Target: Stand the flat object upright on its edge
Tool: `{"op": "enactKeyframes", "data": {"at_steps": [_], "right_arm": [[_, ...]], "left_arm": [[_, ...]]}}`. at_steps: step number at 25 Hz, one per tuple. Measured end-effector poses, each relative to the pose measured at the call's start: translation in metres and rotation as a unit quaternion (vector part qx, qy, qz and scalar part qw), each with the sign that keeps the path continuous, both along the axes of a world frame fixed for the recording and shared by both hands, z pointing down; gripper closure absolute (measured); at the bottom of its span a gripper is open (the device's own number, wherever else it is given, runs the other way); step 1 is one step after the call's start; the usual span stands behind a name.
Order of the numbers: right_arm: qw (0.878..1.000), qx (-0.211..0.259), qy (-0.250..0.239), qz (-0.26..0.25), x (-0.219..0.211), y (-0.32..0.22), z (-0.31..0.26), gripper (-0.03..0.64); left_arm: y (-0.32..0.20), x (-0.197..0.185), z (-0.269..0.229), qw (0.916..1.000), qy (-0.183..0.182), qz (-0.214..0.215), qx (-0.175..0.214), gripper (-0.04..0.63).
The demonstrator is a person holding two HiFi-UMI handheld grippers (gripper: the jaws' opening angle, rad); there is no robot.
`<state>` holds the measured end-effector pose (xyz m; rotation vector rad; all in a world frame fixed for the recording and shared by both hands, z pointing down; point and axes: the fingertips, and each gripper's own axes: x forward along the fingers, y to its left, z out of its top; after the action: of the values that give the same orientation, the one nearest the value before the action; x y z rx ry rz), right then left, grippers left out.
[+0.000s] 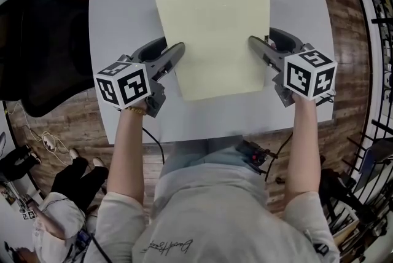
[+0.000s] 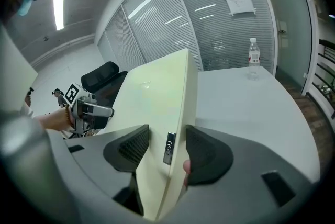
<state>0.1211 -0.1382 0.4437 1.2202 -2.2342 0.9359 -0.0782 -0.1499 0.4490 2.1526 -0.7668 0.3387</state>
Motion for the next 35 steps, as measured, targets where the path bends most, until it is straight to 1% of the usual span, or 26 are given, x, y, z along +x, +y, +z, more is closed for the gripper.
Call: {"op": "enactKeyframes", "data": {"at_steps": [4,15,20,25,30,35], "right_arm": [[1.000,0.017,0.004,0.001,0.000,-0.012,-0.007,0.379],[0.999,0.052,0.015,0.006,-0.001,-0.017,-0.014,0.379],[0.997,0.069,0.014,0.007,0.000,-0.019,-0.017,0.380],[0.995,0.093,0.020,0.008,-0.001,-0.021,-0.020,0.380],[0.993,0.111,0.027,0.017,0.002,-0.030,-0.026,0.380],[0.991,0.128,0.045,0.021,0.003,-0.035,-0.021,0.380]], "left_arm": [[-0.013,0.000,-0.008,0.9998,-0.008,-0.002,0.020,0.371],[-0.015,0.001,-0.017,0.9978,-0.034,-0.010,0.055,0.371],[-0.017,0.001,-0.022,0.9965,-0.037,-0.014,0.074,0.371],[-0.018,0.001,-0.026,0.9937,-0.042,-0.017,0.103,0.371],[-0.029,0.004,-0.031,0.9914,-0.045,-0.014,0.122,0.371],[-0.034,0.006,-0.028,0.9850,-0.067,-0.008,0.159,0.371]]}}
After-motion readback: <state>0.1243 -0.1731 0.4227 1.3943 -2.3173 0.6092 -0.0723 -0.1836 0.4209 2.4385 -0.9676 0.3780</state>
